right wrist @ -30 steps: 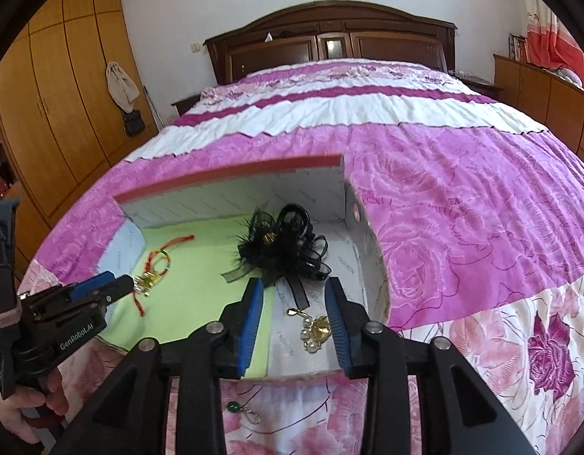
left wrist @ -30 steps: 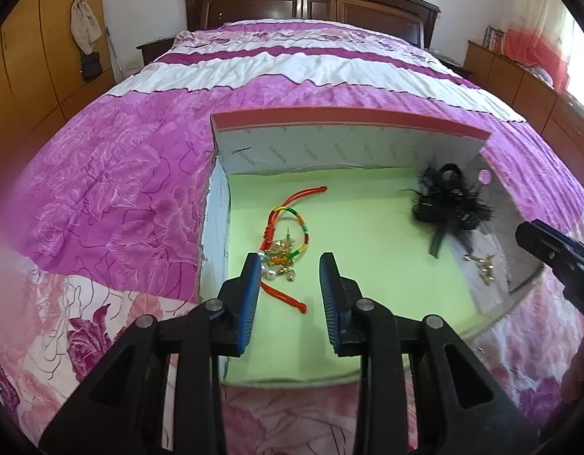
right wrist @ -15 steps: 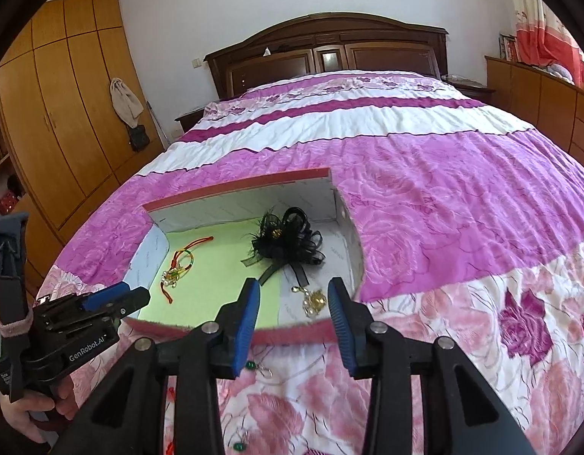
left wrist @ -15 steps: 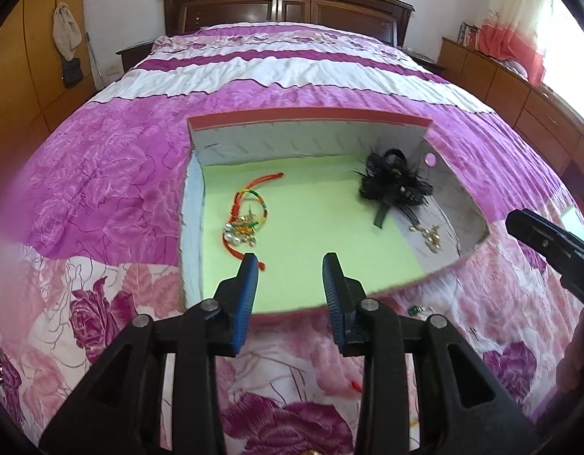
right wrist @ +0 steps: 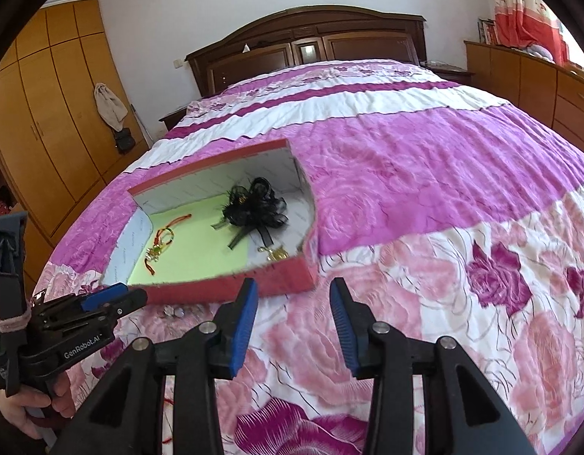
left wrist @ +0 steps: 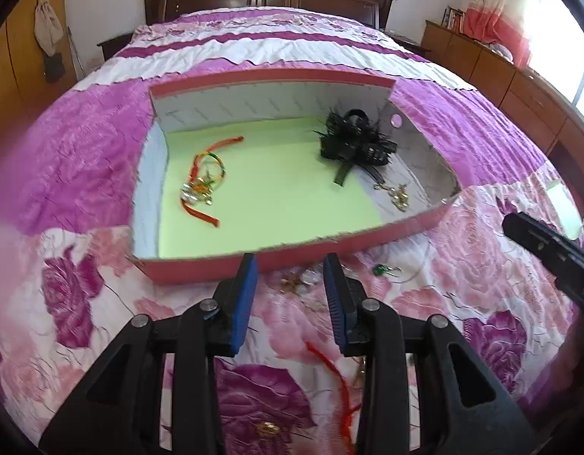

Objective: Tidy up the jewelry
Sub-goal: 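Withdraw both open tools from the box toward the remaining jewelry, then grasp the clear bead bracelet with the left tool while the right tool grasps a green-bead earring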

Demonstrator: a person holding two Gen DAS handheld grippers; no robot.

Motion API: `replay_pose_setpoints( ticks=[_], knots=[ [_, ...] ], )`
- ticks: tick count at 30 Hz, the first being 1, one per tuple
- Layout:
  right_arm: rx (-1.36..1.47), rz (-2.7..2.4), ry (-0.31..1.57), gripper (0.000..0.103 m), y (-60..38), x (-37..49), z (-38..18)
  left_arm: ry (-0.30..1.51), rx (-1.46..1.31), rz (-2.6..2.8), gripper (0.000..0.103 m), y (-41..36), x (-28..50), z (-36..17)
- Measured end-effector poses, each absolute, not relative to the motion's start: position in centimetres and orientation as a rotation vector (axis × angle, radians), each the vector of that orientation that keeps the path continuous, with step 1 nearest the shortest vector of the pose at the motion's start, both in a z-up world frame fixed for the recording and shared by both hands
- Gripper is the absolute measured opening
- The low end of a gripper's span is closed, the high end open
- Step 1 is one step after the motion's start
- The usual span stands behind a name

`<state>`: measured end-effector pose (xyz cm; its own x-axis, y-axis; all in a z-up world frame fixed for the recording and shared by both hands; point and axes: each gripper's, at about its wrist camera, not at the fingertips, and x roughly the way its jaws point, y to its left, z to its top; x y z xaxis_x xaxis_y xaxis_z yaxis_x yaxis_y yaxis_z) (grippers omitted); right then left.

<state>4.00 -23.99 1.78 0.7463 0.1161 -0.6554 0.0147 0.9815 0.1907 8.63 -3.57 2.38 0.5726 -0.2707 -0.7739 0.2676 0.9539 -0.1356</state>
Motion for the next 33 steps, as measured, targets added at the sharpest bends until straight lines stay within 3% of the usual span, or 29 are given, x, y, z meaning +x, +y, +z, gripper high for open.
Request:
replay_pose_setpoints(
  ticks=[22,29,33],
  knots=[
    [0.275,0.007,0.788,0.043,-27.0,2.9,-1.9,0.991,0.039,-0.288,0.026,-5.8,10.2,-2.1],
    [0.261,0.009,0.794,0.043,-26.8,2.9,-2.1,0.974,0.024,-0.280,0.010,-5.8,10.4,-2.6],
    [0.250,0.013,0.800,0.043,-26.5,2.9,-2.2,0.971,-0.010,-0.293,0.008,-5.2,10.4,-2.4]
  ],
)
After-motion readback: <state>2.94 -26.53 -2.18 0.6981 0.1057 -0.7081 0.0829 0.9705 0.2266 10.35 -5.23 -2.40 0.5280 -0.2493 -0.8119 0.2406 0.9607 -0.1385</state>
